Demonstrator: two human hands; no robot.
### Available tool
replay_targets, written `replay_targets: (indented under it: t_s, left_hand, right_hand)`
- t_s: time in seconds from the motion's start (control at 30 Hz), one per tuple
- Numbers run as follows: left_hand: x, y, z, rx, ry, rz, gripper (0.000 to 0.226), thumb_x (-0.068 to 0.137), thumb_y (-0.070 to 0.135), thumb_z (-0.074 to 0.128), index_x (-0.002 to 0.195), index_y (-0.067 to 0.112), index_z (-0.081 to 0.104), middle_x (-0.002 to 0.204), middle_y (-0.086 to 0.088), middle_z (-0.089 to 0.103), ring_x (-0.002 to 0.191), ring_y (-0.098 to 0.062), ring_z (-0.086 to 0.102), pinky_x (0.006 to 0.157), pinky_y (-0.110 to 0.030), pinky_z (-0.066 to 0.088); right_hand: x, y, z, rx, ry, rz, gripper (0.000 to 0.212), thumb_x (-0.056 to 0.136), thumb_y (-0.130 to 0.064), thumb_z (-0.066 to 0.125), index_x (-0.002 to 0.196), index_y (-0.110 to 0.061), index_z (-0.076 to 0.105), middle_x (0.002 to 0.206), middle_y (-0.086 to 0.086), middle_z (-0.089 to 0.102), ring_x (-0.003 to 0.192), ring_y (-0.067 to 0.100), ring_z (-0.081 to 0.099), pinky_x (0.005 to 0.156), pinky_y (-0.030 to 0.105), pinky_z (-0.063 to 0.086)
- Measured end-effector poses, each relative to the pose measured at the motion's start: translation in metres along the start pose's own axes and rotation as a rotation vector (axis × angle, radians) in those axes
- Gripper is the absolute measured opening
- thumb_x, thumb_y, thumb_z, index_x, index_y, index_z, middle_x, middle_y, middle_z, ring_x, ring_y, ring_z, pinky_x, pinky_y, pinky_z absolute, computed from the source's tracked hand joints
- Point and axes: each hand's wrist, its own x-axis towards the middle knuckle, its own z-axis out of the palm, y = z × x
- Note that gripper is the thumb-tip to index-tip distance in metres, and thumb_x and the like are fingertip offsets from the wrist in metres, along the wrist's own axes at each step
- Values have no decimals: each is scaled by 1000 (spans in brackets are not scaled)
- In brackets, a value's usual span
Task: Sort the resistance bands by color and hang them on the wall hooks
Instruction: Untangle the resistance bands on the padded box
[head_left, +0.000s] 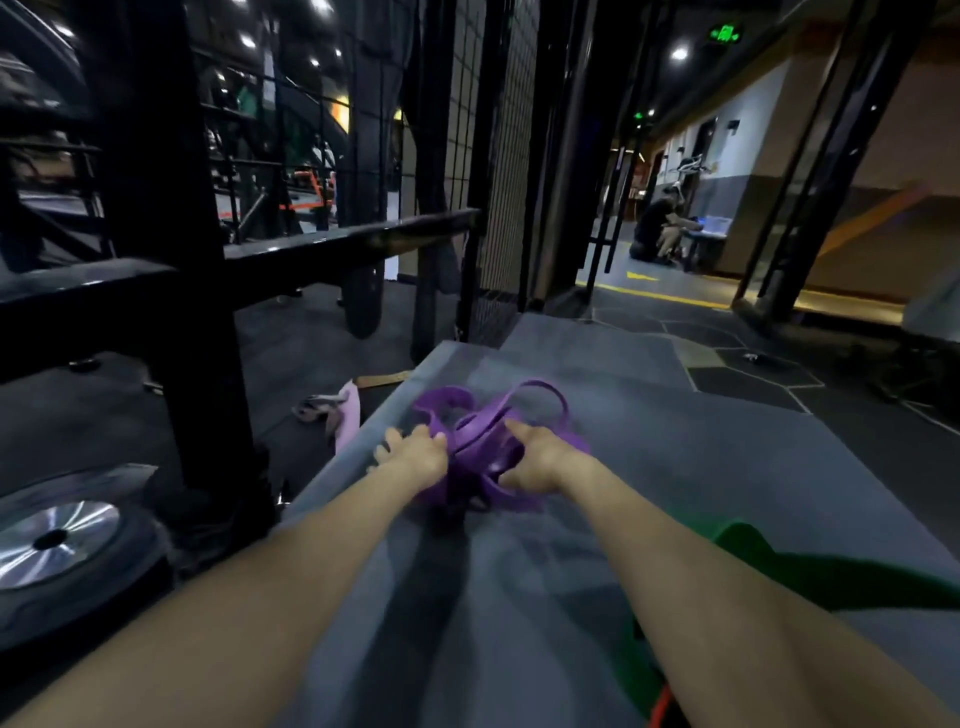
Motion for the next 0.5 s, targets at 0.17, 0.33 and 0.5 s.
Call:
replay_targets:
  t_s: [0.17,0.33,0.5]
  left_hand:
    - [9,-10,-4,57,-9,169,57,98,31,33,149,15,11,155,-16,12,138,-36,26,112,-40,25]
    - [0,-12,-8,143,80,169,51,98,40,29,145,21,27,155,-9,16,140,-32,21,113,-44,22]
    - [-27,4,-21,237,155,323,44,96,37,34,132,16,47,150,-9,28,136,-31,29,111,-42,25]
  right_hand:
    - [-8,-3,-3,-60,38,-21,76,85,-27,62,149,-18,21,145,10,40,127,29,46,106,35,39]
    - [-16,3,-1,-71,108,-42,67,85,-23,61,145,-18,31,142,12,42,126,31,46,107,38,38]
    - [-46,10,-8,61,229,-61,49,86,-16,60,133,-15,49,134,13,53,122,29,50,104,33,40]
